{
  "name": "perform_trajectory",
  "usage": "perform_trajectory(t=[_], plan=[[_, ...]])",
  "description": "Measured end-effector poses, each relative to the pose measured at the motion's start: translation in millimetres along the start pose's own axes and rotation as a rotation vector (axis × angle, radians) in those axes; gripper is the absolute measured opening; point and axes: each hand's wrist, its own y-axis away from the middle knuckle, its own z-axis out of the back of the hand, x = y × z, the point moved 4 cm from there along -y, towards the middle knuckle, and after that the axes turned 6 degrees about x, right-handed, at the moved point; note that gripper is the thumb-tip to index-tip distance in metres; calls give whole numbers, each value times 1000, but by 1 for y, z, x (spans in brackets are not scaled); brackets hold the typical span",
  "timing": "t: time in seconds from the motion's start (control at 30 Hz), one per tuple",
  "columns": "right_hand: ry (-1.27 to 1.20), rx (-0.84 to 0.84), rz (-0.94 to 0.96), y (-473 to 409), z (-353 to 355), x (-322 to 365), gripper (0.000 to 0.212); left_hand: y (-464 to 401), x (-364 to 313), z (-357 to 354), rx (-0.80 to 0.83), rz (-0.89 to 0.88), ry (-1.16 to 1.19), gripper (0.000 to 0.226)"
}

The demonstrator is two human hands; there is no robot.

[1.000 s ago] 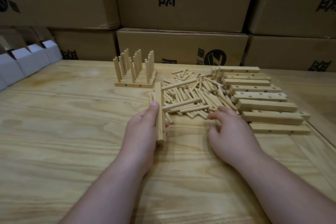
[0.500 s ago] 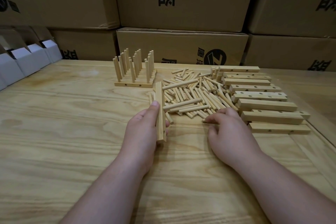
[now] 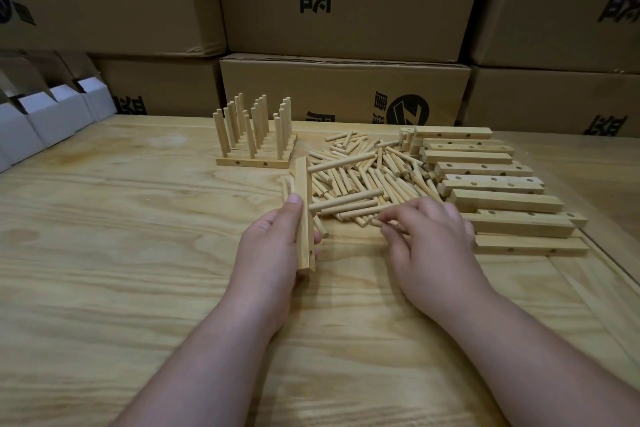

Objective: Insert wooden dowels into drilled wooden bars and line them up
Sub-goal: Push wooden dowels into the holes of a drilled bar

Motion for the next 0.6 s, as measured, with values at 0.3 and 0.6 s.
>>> perform_trajectory(t=[0.3,0.6], plan=[[-410,26,305,14,4,26,15,4,-4,-3,30,-35,-40,39],[-435,69,417,15,4,30,11,7,-6,-4,60,-61,-82,46]])
